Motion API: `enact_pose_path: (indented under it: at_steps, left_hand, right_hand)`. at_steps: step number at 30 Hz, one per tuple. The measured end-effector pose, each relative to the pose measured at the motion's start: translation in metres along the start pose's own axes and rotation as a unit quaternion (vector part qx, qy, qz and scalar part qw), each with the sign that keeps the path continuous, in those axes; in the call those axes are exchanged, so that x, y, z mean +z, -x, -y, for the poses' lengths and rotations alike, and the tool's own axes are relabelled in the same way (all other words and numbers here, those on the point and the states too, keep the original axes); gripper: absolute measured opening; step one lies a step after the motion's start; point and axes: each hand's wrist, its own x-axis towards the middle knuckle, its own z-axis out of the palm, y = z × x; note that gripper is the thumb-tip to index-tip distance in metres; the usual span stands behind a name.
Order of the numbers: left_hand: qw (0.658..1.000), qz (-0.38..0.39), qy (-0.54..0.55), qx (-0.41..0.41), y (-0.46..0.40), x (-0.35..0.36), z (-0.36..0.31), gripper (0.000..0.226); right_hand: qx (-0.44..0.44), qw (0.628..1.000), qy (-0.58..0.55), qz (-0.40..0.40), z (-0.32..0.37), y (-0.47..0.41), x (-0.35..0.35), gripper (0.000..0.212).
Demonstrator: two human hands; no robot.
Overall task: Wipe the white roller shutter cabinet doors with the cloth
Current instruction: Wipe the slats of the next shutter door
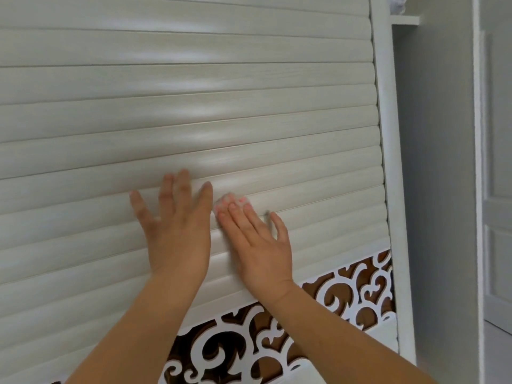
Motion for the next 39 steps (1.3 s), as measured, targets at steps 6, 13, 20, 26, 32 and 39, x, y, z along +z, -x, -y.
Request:
enact_pose_path:
  at_steps: [6,13,20,26,32,39]
  left_hand:
    - [0.998,0.036,0.001,0.044,-0.001,0.013,-0.033,0.071]
    - [0.998,0.057,-0.014,0.037,-0.004,0.013,-0.035,0.082]
    - [0.998,0.058,-0.003,0.031,-0.005,0.013,-0.038,0.082]
    - [0.998,0.054,-0.012,0.016,-0.007,0.013,-0.046,0.082]
    - [0.999,0.045,0.009,0.001,-0.009,0.012,-0.046,0.082]
    - [0.999,0.033,0.017,-0.003,-0.010,0.015,-0.045,0.088]
  right_hand:
    - [-0.006,0.999,0.035,0.001,-0.046,-0.014,-0.013,0.050]
    - [0.095,0.993,0.063,0.044,-0.113,-0.010,-0.020,0.056]
    - [0.307,0.952,0.006,0.009,-0.178,-0.013,-0.031,0.049]
    - [0.362,0.915,-0.145,-0.103,-0.168,-0.028,-0.044,0.040]
    - [0.008,0.996,-0.085,-0.008,-0.097,-0.050,-0.019,0.058]
    - [0.120,0.985,0.068,0.099,-0.130,-0.065,-0.020,0.070]
